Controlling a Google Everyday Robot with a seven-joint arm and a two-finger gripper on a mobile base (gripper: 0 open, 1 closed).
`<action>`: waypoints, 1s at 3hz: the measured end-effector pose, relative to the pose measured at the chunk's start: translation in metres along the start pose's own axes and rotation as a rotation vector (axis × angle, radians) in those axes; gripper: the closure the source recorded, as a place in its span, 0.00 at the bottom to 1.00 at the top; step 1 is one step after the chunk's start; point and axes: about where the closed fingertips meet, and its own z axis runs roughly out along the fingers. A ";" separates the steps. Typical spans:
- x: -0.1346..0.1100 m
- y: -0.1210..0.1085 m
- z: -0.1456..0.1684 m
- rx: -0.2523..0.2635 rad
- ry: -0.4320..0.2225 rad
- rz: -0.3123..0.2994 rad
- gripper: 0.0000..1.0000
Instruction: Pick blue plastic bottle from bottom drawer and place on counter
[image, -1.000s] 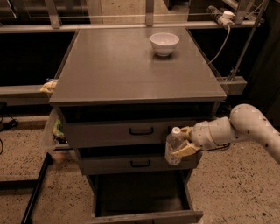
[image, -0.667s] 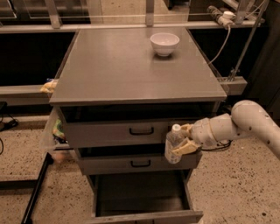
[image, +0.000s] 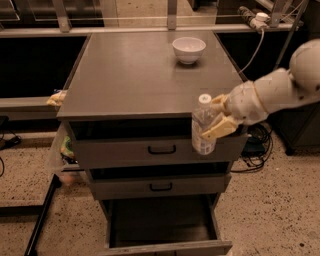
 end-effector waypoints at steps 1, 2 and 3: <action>-0.076 -0.014 -0.058 0.045 0.044 -0.066 1.00; -0.094 -0.022 -0.075 0.076 0.028 -0.090 1.00; -0.097 -0.027 -0.072 0.095 0.024 -0.084 1.00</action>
Offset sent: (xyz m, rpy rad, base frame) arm -0.0009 0.0078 0.0843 -0.0493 -0.0617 0.0037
